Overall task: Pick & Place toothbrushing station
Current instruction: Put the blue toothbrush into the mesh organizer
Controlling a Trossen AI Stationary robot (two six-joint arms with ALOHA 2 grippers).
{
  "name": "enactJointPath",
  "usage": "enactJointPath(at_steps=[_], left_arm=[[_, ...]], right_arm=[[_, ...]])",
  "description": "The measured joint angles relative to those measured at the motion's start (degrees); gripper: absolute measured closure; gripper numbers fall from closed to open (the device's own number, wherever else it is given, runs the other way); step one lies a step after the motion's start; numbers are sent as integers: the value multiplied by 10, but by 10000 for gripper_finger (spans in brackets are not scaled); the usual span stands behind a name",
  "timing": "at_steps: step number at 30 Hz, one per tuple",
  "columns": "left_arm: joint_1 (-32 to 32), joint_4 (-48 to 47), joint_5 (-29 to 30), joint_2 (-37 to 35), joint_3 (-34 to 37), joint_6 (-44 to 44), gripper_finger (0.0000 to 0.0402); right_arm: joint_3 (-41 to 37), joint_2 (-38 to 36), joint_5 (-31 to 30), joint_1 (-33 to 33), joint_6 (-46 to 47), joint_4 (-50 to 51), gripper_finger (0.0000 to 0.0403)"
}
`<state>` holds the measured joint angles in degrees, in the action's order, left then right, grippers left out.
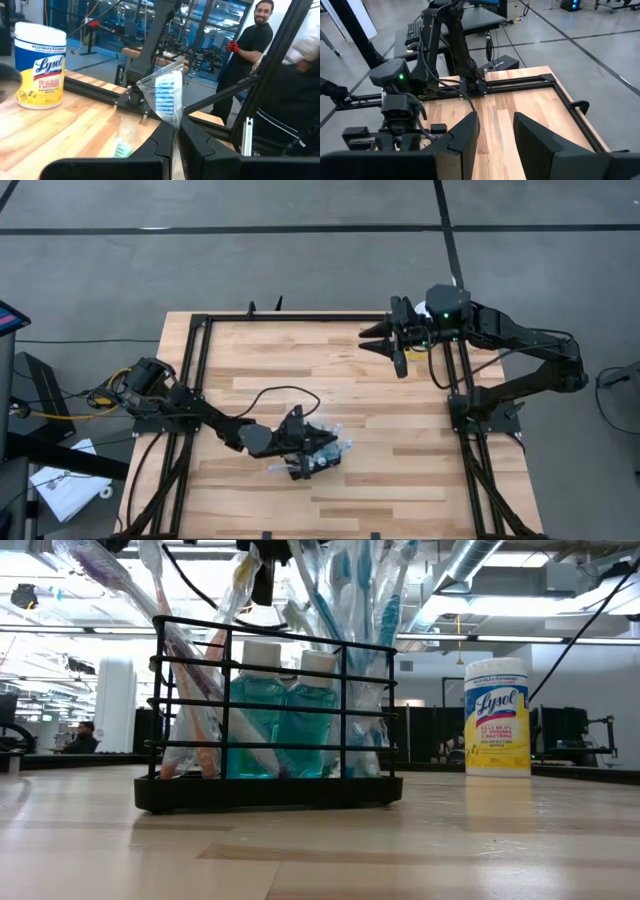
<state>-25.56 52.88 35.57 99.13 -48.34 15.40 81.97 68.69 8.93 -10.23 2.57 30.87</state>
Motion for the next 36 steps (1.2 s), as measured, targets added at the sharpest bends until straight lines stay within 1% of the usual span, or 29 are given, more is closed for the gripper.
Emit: enactJointPath(at_steps=[7, 14, 18, 21, 22, 24, 32, 34, 36], left_arm=[[-3, -1, -4, 16, 5, 16, 396], [-5, 7, -29, 57, 4, 71, 396], [-6, 2, -40, 54, 6, 75, 395], [-5, -5, -51, 54, 5, 111, 383], [-5, -9, -52, 54, 5, 129, 375], [-4, -9, -57, 53, 5, 136, 349], [-1, -11, -57, 36, 5, 153, 213], [-1, -11, -56, 36, 5, 156, 189], [-1, -10, -56, 36, 5, 166, 173]], right_arm=[[0, 0, 0, 2, 0, 0, 284], [0, 0, 0, 2, 0, 0, 284], [0, 0, 0, 2, 0, 0, 284], [0, 0, 0, 2, 0, 0, 284], [0, 0, 0, 2, 0, 0, 284], [0, 0, 0, 2, -1, 0, 284], [0, 0, 0, 2, -1, 0, 284], [0, 0, 0, 2, -1, 0, 284], [0, 0, 0, 2, 0, 0, 284]])
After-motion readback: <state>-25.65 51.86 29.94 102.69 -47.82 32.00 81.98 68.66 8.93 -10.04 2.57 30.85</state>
